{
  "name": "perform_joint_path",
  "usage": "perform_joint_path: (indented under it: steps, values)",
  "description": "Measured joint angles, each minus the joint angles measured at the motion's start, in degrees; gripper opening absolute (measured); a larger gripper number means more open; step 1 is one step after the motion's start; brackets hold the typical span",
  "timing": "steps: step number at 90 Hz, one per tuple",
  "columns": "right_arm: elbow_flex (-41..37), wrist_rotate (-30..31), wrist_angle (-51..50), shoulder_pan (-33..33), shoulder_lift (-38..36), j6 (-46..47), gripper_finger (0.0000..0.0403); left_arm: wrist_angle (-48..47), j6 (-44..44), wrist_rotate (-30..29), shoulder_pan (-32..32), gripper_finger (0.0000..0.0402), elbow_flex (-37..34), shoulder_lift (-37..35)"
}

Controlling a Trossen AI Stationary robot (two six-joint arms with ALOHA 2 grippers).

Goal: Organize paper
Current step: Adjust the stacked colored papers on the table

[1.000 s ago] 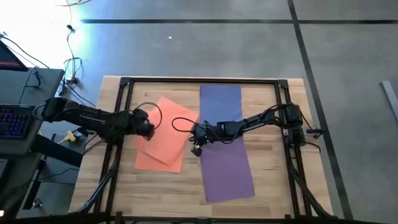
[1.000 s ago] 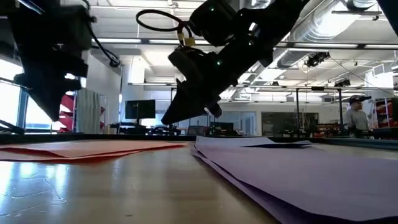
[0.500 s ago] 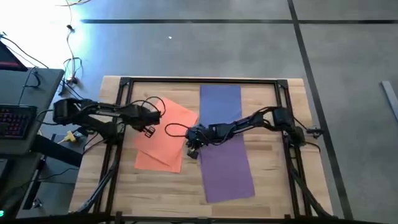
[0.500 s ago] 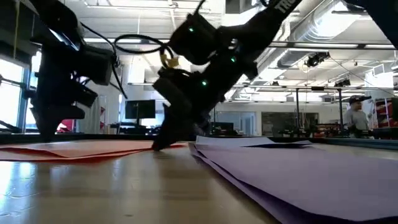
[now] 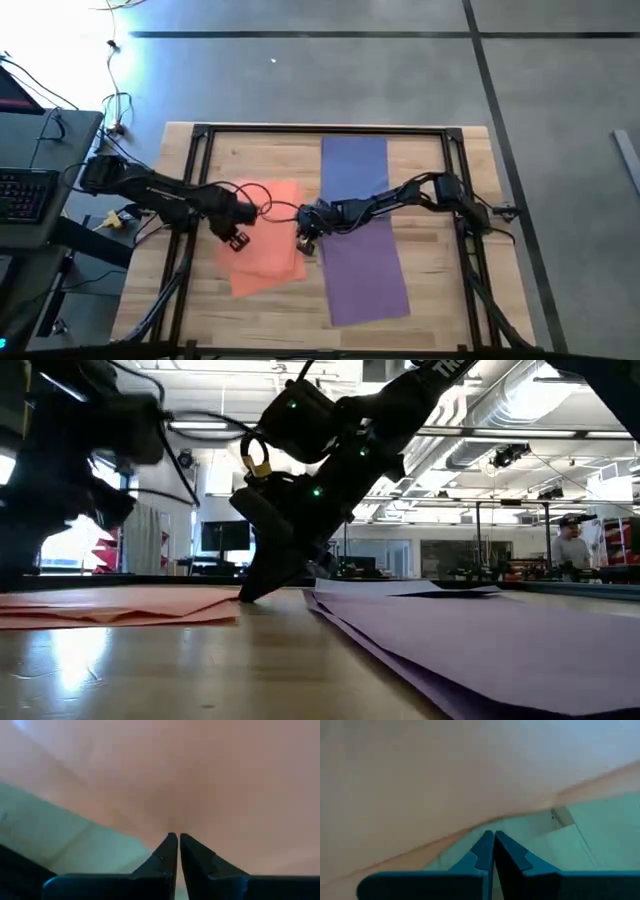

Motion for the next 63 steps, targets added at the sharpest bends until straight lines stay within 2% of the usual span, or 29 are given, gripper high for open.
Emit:
perform_joint_path:
  steps: [11, 20, 32, 40, 63]
  values:
    - [-0.06, 1.55, -1.66, 0.00, -1.08, 0.72, 0.0000, -0.72, -3.24, -1.45, -2.63, 0.0000, 0.56, -2.25]
    - [-0.22, 3.68, -5.75, 0.34, -2.78, 0.47, 0.0000, -6.00, -7.24, -3.07, -5.01, 0.0000, 1.20, -3.50]
    - [-0.25, -0.48, -9.45, 1.35, -3.52, -0.32, 0.0000, -6.08, -11.69, -1.85, -8.67, 0.0000, 1.30, -3.56]
    - [-0.22, -4.80, -9.59, 1.92, -3.35, -1.54, 0.0000, -6.15, -13.85, 0.76, -10.88, 0.0000, 1.25, -1.26]
    - [-0.22, -7.49, -7.32, 2.86, -3.14, -3.10, 0.0000, -5.95, -17.42, 6.23, -16.85, 0.0000, 1.27, 11.73]
